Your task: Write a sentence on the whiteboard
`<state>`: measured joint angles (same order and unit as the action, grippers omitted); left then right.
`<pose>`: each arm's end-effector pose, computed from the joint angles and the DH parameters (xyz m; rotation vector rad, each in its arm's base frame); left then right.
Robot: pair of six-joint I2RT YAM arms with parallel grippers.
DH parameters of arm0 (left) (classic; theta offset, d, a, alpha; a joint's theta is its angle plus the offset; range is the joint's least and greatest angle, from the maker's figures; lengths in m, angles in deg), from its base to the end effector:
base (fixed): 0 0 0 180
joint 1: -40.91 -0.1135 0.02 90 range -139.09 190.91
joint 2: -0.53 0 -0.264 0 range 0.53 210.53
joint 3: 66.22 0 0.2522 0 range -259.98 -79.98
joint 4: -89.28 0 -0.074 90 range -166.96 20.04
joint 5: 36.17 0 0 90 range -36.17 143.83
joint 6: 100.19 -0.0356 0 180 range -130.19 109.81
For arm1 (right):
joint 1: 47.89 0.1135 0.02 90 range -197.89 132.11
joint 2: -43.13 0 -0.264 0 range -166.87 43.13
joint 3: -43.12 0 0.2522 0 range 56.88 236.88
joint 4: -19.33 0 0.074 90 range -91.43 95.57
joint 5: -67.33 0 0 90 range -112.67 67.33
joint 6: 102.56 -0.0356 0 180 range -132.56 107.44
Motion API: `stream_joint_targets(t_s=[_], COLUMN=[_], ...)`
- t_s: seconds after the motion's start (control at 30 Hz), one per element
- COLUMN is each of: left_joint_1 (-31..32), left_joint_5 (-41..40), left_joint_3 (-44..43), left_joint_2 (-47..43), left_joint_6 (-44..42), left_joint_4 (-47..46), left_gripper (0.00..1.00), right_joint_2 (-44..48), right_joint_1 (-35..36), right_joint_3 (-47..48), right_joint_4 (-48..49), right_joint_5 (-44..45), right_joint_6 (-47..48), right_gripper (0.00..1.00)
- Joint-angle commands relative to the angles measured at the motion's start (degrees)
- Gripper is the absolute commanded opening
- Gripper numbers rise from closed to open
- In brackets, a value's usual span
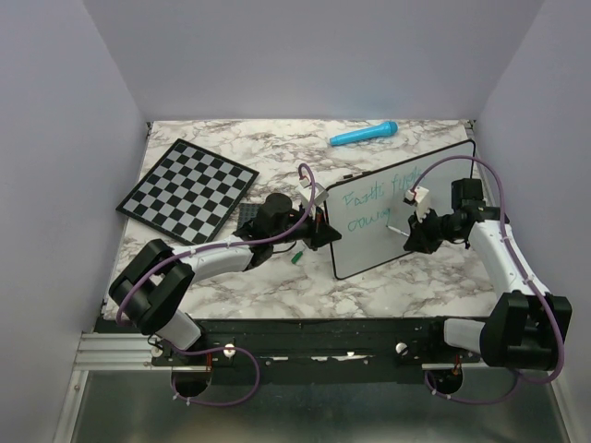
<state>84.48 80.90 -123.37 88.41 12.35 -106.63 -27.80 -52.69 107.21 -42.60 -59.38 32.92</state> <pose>0.2274 -0.2386 0.2214 0.7121 1.8538 -1.2139 0.2223 0.0027 0.2374 -1.0103 2.2800 0.5494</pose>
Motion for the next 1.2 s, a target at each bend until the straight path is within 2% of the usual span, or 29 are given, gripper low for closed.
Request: stream_joint_targets(t_s=[0.0, 0.33, 0.53, 0.83, 1.17], left_joint_1=[0.7, 0.7, 0.7, 0.7, 0.7], left_joint_5=[1.1, 1.2, 0.9, 1.1, 1.1], left_joint_3=[0.3, 0.4, 0.8, 1.2, 1.5], left_joint_2=[2.2, 2.2, 1.8, 1.9, 1.8], left_joint_6=[-5.0, -5.0, -5.1, -5.1, -5.1], left_joint_4=[6.6, 6.6, 6.8, 6.4, 6.4], left_gripper=[0.00, 0.00, 0.00, 0.00, 0.00], right_joint_2=[-0.9, 0.4, 0.8, 5.6, 1.8], right_joint_1=[0.8, 1.5, 0.8, -1.3, -2.2], right_joint_3=[2.1, 3.7, 4.6, 4.3, 6.8], right_joint_4=[0.8, 2.4, 3.6, 1.6, 2.0], right_joint_5=[-1.4, -2.3, 1.0, -0.7, 0.0], right_joint_6=[-0.5, -3.4, -5.3, -3.5, -3.9], right_gripper=[0.01, 0.01, 0.00, 0.01, 0.01])
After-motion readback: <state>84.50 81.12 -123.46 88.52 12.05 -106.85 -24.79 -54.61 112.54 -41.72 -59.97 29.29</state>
